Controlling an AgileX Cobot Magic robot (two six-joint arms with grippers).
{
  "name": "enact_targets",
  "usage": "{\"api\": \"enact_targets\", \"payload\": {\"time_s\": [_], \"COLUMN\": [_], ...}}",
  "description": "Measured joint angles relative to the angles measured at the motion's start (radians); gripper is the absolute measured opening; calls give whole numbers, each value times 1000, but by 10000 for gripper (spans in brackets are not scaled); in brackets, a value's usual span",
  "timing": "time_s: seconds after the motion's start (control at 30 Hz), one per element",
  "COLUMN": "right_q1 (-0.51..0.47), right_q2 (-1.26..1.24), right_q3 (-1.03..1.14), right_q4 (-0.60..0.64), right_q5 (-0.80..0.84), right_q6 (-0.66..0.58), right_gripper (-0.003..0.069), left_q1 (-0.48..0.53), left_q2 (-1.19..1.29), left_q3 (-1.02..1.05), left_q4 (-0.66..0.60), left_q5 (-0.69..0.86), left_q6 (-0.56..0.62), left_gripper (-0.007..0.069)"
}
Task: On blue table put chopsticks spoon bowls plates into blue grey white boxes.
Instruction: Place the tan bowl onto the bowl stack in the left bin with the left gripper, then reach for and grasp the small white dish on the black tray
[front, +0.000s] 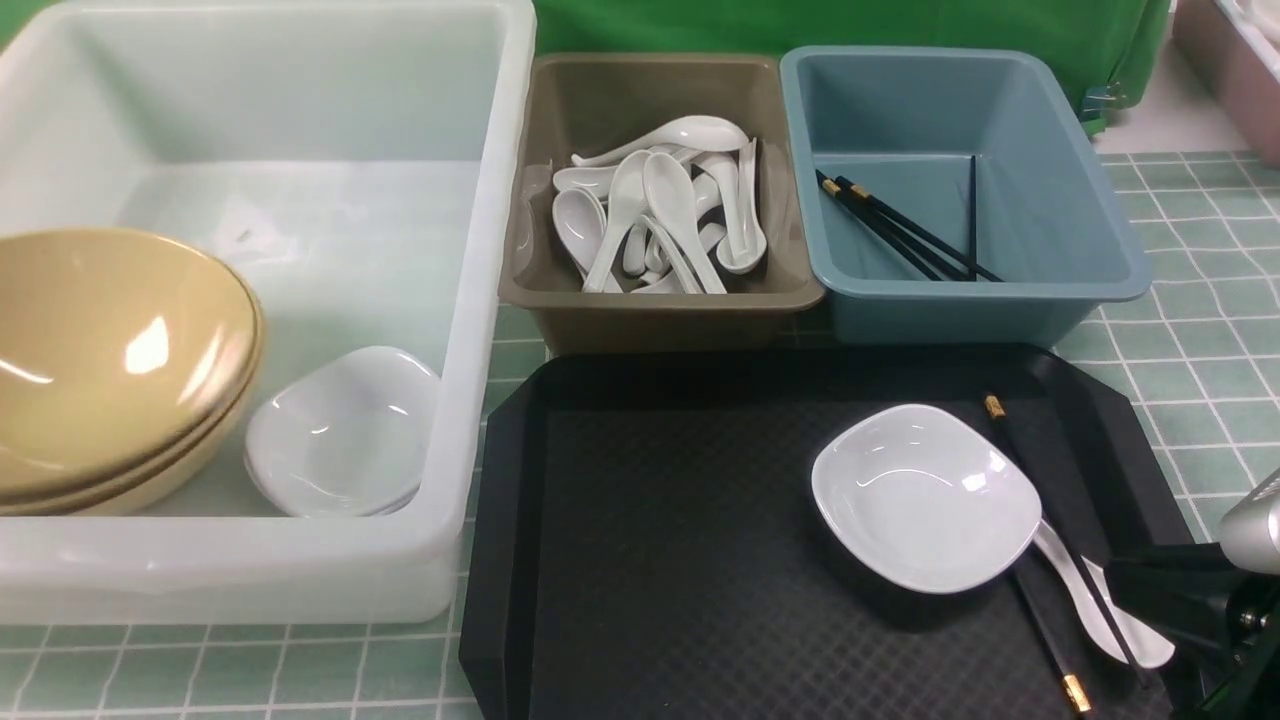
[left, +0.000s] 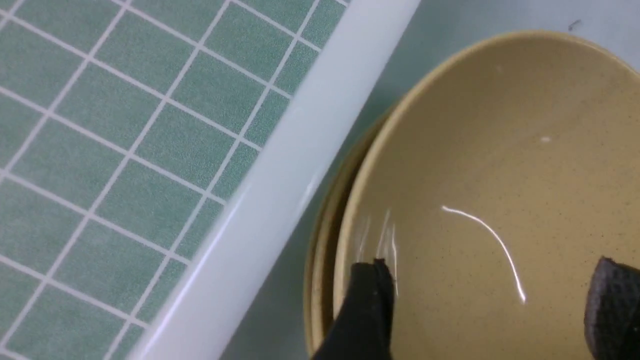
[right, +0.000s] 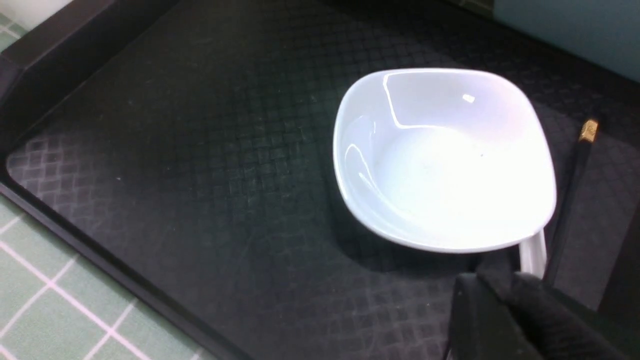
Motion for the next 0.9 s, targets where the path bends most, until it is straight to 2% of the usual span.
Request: {"api": "enact_targets", "payload": {"time_s": [0.1, 0.17, 0.23, 0.37, 0.47, 0.67, 0.77, 0.83, 0.9], "right_q1": [0, 0, 0, 0, 0, 0, 0, 0, 0], "right_q2": [0, 0, 0, 0, 0, 49, 143, 214, 278], "right_q3": [0, 0, 5, 40, 51, 41, -24, -81, -140], "right_q4": [1, 1, 2, 3, 3, 3, 2, -5, -17], "right_q5": [-1, -1, -4, -32, -42, -8, 102, 156, 195], "right_q6": [0, 0, 0, 5, 32, 53, 53, 53, 53], "right_gripper": [129, 132, 134, 140, 144, 190, 251, 285, 320], "left_q1": [0, 0, -6, -103, -236, -558, -721, -774, -787], "left_q2": [-51, -97, -156, -228, -255, -349, -465, -538, -595], "left_q3": [0, 0, 0, 0, 0, 38, 127, 193, 255], "left_q4": [9, -1, -72, -193, -244, -258, -181, -106, -16], "left_q5": [11, 11, 12, 11, 10, -10, -12, -26, -52], "left_q6": [-35, -41, -41, 70, 185, 392, 599, 639, 611], "left_gripper": [604, 600, 574, 461, 349, 44, 2, 2, 2]}}
